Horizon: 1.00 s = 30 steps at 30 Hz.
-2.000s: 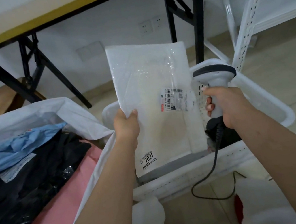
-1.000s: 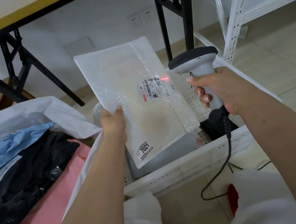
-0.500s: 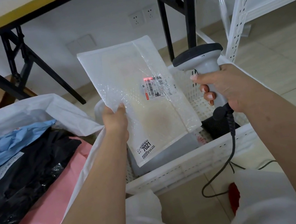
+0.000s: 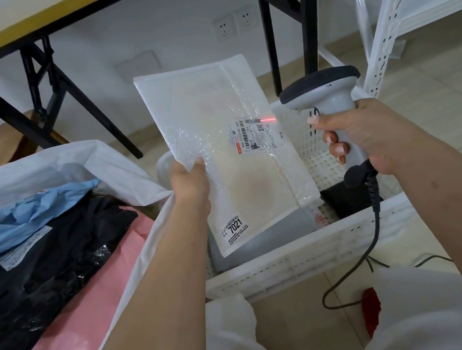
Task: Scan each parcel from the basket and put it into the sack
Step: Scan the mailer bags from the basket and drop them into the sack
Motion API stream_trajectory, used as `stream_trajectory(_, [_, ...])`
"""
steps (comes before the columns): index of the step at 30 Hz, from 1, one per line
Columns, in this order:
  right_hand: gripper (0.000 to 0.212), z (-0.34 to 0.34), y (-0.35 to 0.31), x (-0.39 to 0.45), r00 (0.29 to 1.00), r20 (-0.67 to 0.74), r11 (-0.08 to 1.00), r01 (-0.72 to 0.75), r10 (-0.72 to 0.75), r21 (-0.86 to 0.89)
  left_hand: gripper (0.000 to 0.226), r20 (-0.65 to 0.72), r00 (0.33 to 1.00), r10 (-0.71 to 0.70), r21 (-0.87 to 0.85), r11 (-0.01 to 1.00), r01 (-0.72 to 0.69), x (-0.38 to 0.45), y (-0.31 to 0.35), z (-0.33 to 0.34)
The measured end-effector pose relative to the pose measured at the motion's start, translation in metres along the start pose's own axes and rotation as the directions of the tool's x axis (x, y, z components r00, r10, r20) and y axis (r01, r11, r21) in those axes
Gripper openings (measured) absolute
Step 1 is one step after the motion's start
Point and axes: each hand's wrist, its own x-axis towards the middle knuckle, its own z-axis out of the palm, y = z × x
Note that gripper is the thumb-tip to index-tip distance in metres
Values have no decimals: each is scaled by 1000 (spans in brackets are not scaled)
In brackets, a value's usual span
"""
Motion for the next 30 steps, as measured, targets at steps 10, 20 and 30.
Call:
stream_trajectory(10, [15, 22, 0, -11, 996, -83, 989, 53, -42, 137, 19, -38, 999, -13, -115, 993, 9, -43, 33, -8])
stream_trajectory(20, [20, 115, 0, -54, 1000, -14, 982, -24, 27, 189, 26, -207, 960, 191, 64, 981, -181, -86, 137, -156])
stream_trajectory(30, [23, 190, 8, -67, 998, 29, 997, -59, 58, 47, 42, -355, 934, 33, 458, 877, 143, -106, 232, -310])
